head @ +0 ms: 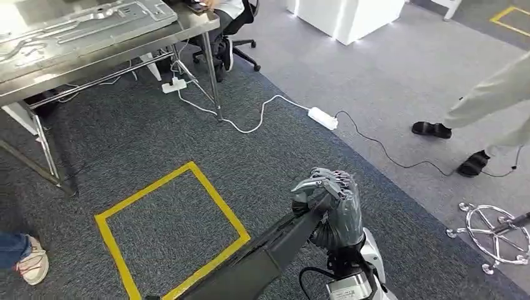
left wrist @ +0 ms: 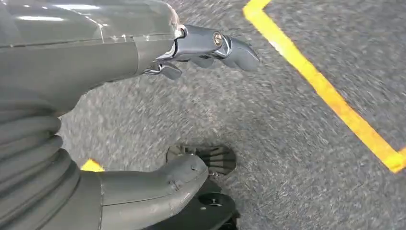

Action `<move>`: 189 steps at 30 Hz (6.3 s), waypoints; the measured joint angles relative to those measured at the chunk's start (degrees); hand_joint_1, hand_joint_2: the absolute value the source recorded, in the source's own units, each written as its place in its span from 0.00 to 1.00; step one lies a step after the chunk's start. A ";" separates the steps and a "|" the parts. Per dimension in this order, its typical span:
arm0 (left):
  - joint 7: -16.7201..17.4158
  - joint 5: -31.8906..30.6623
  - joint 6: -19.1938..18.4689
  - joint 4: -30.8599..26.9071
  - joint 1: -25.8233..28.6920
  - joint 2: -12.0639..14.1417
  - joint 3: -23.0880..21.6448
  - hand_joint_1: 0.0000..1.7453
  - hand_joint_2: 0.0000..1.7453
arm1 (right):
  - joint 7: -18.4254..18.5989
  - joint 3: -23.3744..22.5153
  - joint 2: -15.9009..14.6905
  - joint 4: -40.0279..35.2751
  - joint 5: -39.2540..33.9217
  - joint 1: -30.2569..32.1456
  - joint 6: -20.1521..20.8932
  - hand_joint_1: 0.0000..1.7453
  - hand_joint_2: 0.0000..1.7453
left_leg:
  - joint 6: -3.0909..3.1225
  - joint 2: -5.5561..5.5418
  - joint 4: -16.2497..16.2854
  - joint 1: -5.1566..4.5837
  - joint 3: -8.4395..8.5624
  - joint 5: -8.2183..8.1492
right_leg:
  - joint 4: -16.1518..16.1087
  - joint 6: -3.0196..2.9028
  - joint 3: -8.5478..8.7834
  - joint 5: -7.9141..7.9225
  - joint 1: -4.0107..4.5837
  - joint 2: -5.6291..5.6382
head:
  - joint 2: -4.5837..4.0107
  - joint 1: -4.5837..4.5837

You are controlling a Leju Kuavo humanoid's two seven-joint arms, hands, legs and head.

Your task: Take the parts from the cabinet and place them on the table.

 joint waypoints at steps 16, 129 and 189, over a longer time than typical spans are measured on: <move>-1.42 0.02 -0.72 0.02 0.03 -0.07 0.04 0.00 1.00 | 0.18 -0.04 0.07 0.48 0.04 -1.22 0.66 1.00 1.00 | -2.97 8.64 1.03 0.64 -1.41 0.92 | -2.08 -0.97 3.26 -2.29 -0.01 -8.20 | 0.00 -0.11; -4.96 -1.79 -4.42 0.22 -1.43 -0.74 -0.81 0.00 1.00 | 0.79 -0.37 0.33 -1.12 1.75 -1.35 -1.81 1.00 1.00 | -2.68 5.18 -0.52 0.45 4.05 -4.12 | -1.63 -0.68 -0.08 0.21 -0.13 -2.78 | 0.00 -0.07; -5.16 -1.84 -4.76 0.35 -1.24 -0.59 -1.16 0.00 1.00 | 0.92 -0.44 0.37 -0.63 1.92 -2.17 -1.84 1.00 1.00 | -1.50 4.77 -0.55 -0.48 6.28 -4.54 | -1.74 -1.15 -1.12 1.22 0.82 -2.59 | 0.00 0.11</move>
